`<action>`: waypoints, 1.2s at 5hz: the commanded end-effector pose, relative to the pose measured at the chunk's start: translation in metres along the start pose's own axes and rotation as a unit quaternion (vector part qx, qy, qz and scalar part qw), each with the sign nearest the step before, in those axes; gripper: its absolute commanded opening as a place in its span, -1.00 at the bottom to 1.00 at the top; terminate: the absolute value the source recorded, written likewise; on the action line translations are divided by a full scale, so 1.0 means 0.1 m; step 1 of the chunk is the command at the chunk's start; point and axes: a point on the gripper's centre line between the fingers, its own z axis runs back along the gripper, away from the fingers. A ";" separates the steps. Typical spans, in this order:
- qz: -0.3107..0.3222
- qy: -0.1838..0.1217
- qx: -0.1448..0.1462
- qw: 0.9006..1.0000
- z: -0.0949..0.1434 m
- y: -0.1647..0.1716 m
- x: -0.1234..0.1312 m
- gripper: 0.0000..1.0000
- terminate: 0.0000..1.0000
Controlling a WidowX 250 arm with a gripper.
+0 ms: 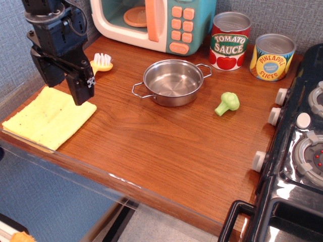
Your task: Move the brush and place bottom right of table
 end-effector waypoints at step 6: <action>0.044 -0.008 0.066 0.997 -0.66 1.03 0.66 1.00 -1.00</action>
